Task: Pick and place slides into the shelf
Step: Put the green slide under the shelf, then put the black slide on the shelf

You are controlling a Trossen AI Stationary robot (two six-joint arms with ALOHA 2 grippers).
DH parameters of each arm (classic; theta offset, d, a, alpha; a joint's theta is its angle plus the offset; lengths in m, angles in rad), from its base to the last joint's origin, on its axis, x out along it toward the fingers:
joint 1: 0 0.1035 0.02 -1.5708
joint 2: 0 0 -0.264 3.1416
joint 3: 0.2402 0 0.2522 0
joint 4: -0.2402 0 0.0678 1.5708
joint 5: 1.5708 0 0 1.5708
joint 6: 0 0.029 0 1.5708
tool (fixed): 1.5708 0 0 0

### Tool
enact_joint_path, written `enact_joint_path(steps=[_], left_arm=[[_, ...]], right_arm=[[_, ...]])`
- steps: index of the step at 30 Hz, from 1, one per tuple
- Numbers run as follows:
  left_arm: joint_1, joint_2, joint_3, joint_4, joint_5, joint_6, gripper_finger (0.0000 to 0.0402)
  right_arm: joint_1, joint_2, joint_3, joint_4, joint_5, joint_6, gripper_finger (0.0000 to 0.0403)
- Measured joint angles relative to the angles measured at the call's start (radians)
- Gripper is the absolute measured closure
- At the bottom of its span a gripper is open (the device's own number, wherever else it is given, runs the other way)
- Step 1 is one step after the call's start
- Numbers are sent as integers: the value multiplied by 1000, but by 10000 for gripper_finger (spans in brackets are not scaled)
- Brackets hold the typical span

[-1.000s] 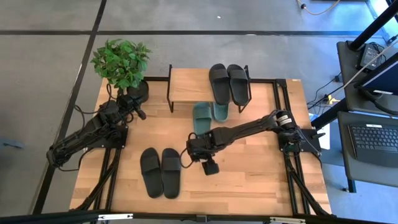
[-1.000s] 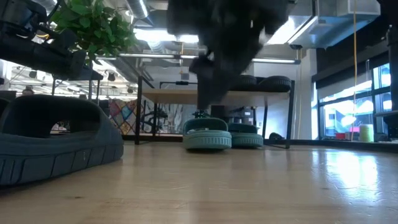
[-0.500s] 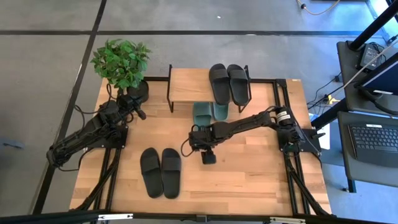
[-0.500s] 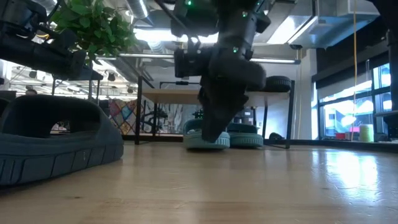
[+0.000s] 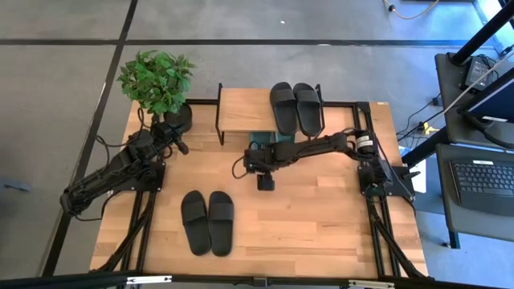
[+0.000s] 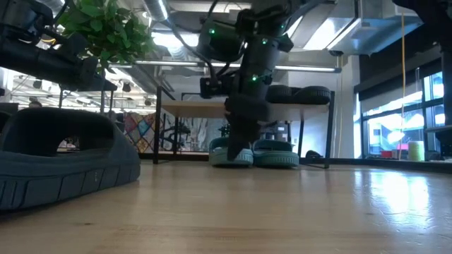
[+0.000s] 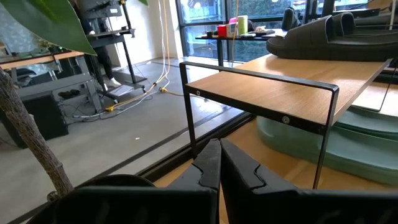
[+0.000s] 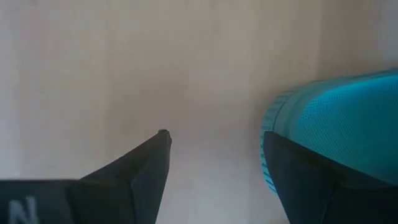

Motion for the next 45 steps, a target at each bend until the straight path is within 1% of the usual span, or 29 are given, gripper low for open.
enact_joint_path(steps=[6, 10, 12, 15, 20, 22, 24, 26, 29, 34, 37, 40, 45], left_arm=[[0, 0, 0, 0, 0, 0, 401], [0, 0, 0, 0, 0, 0, 401], [0, 0, 0, 0, 0, 0, 401], [0, 0, 0, 0, 0, 1, 401], [0, 0, 0, 0, 0, 1, 401], [0, 0, 0, 0, 0, 1, 401], [0, 0, 0, 0, 0, 1, 401], [0, 0, 0, 0, 0, 1, 401], [0, 0, 0, 0, 0, 1, 401], [0, 0, 0, 0, 0, 1, 401], [0, 0, 0, 0, 0, 1, 401], [0, 0, 0, 0, 0, 0, 401], [0, 0, 0, 0, 0, 1, 401]], right_arm=[[-40, 0, 0, 9, 0, -5, 146], [-39, -2, 3, -9, -1, -24, 146], [-20, -12, 16, -41, 3, -25, 146], [22, -66, 34, -58, -1, -25, 146], [104, -192, 35, -86, 0, -16, 146], [138, -252, 32, -116, 36, 5, 146], [173, -314, 7, -137, 112, 32, 146], [202, -380, -45, -137, 174, 58, 146], [235, -496, -173, -86, 188, 84, 146], [258, -683, -452, 164, 185, 80, 146], [257, -779, -599, 292, 146, 79, 146], [261, -854, -737, 431, 118, 56, 146], [267, -953, -934, 667, 116, 25, 146]])
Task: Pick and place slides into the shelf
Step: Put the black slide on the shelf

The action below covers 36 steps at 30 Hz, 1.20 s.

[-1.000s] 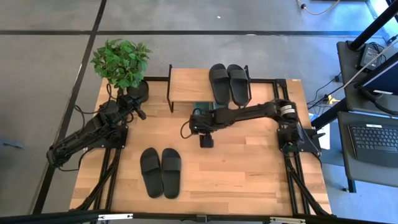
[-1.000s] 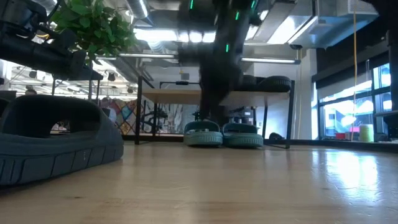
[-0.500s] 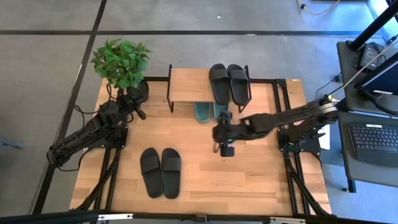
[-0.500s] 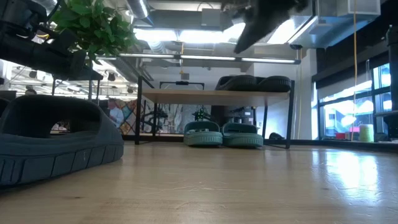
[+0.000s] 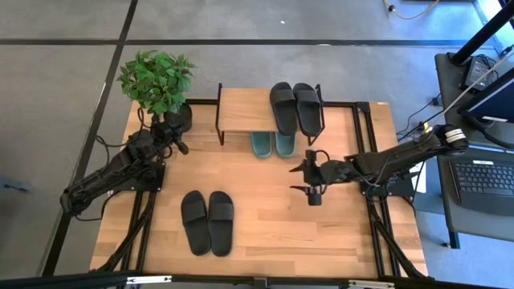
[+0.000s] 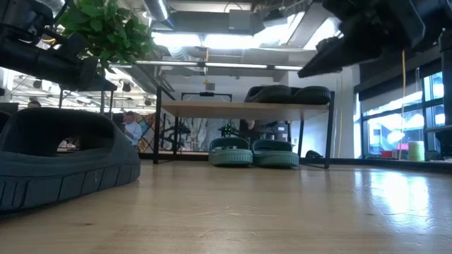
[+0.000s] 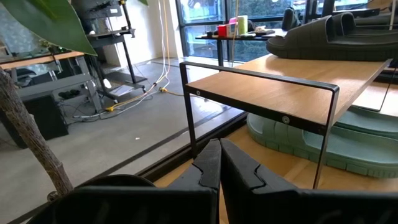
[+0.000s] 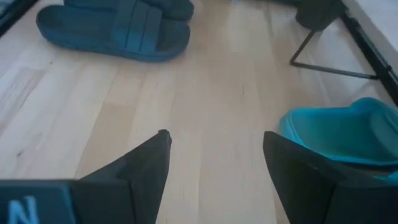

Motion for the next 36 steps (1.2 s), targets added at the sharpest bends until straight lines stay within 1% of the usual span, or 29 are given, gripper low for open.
enact_joint_path(steps=[5, 7, 9, 12, 13, 16, 20, 24, 27, 30, 33, 36], left_arm=[[0, 0, 0, 0, 2, -12, 401], [0, 0, 0, 1, 42, -81, 401], [0, 0, -3, 21, 131, -102, 401], [-4, 0, -3, 107, 347, -79, 401], [-11, 0, -3, 138, 395, -79, 401], [-57, 0, -2, 228, 469, -77, 401], [-163, 0, -2, 329, 494, -49, 401], [-295, 0, -1, 390, 494, -45, 401], [-397, 11, 0, 391, 465, -45, 401], [-489, 51, 0, 391, 421, -45, 401], [-544, 64, 0, 411, 387, -55, 401], [-568, 63, 2, 453, 390, -76, 401]], right_arm=[[-1, -60, -155, 204, 2, -14, 146], [0, -76, -196, 262, 1, -20, 146], [0, -86, -225, 306, 2, -21, 146], [0, -91, -245, 308, 2, 5, 146], [0, -90, -245, 306, 2, 8, 146], [0, -90, -245, 306, 2, 29, 146], [0, -89, -245, 307, 2, 31, 146], [0, -89, -246, 307, 3, 30, 146], [-5, -89, -245, 307, 3, 30, 146], [-16, -89, -245, 307, 3, 31, 146], [-31, -89, -245, 307, 3, 31, 146], [-42, -89, -245, 307, 4, 31, 146]])
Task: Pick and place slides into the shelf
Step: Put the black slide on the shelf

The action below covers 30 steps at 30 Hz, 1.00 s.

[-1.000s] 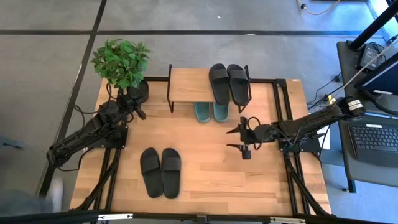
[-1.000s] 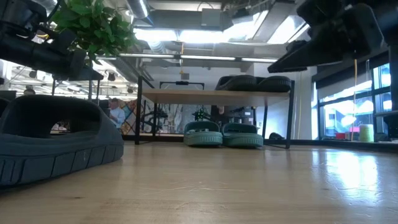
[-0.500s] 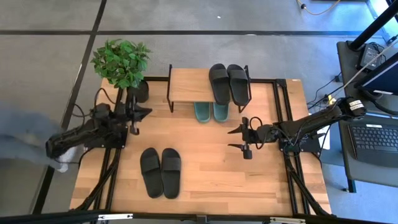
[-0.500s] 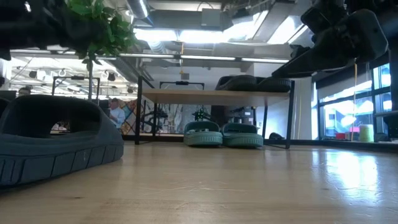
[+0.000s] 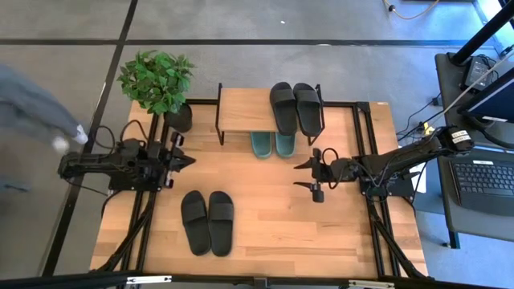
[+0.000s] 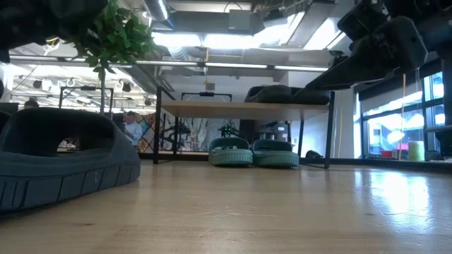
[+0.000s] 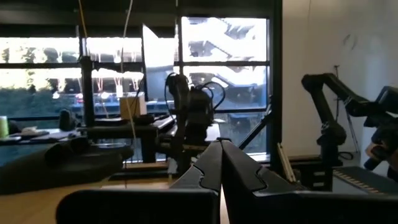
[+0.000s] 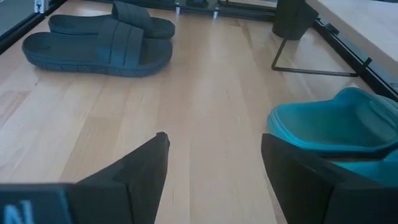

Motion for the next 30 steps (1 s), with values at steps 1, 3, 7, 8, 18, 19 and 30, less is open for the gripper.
enact_joint_path(steps=[1, 3, 7, 8, 18, 19, 30], left_arm=[[-4, -1, 0, 8, 1, -1, 401], [-9, -4, 0, 30, 0, -1, 401], [-9, -4, 0, 36, -11, -3, 401], [-9, -4, 0, 36, -17, -4, 401], [-9, -4, 0, 8, -26, -7, 312], [-9, -3, 0, -1, -27, -7, 296], [-25, 156, 87, -169, -116, 58, 206]], right_arm=[[-3, 0, 0, 0, 0, 0, 146], [-8, 0, 0, 0, 0, 0, 146], [-10, 0, 0, 0, 0, 0, 146], [-10, 0, 0, 0, 0, 0, 146], [-10, 0, 0, 0, 0, 2, 146], [-10, 0, 0, 0, 0, 2, 146], [-10, 0, 0, 0, 0, 0, 146]])
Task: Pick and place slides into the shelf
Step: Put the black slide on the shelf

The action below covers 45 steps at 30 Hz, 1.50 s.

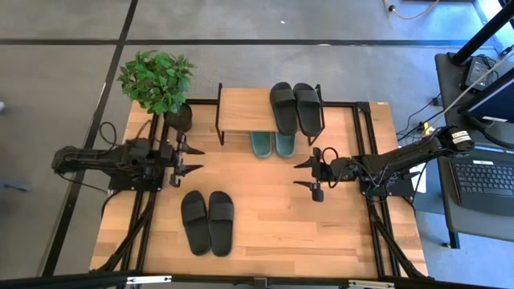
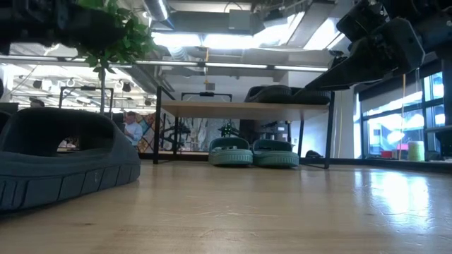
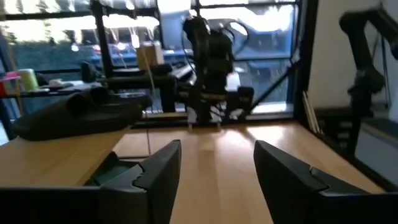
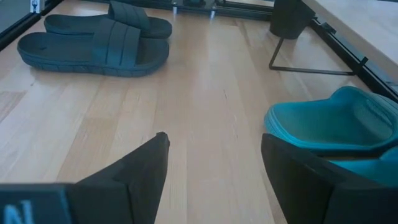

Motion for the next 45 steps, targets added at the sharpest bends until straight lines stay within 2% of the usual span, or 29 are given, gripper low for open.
enact_joint_path(steps=[5, 10, 16, 22, 27, 32, 36, 45], left_arm=[[-95, 222, 151, -54, -10, 105, 206], [-246, 474, 326, -263, -230, 119, 206], [-471, 761, 552, -463, -446, 0, 205], [-654, 1025, 765, -689, -587, -183, 205], [-733, 1220, 946, -823, -598, -316, 205], [-750, 1370, 1074, -966, -584, -444, 205], [-739, 1458, 1123, -1067, -563, -520, 205], [-691, 1559, 1163, -1070, -453, -525, 205]], right_arm=[[0, 0, 0, 0, 0, 2, 146], [0, 0, 0, 0, 0, 3, 146], [0, 0, 0, -3, 0, 4, 146], [0, 1, 0, -21, 0, 27, 146], [0, 1, 0, -23, 0, 53, 146], [0, 0, 0, -29, 0, 79, 146], [0, 0, 0, -31, 0, 79, 146], [0, 0, 0, -40, 0, 82, 146]])
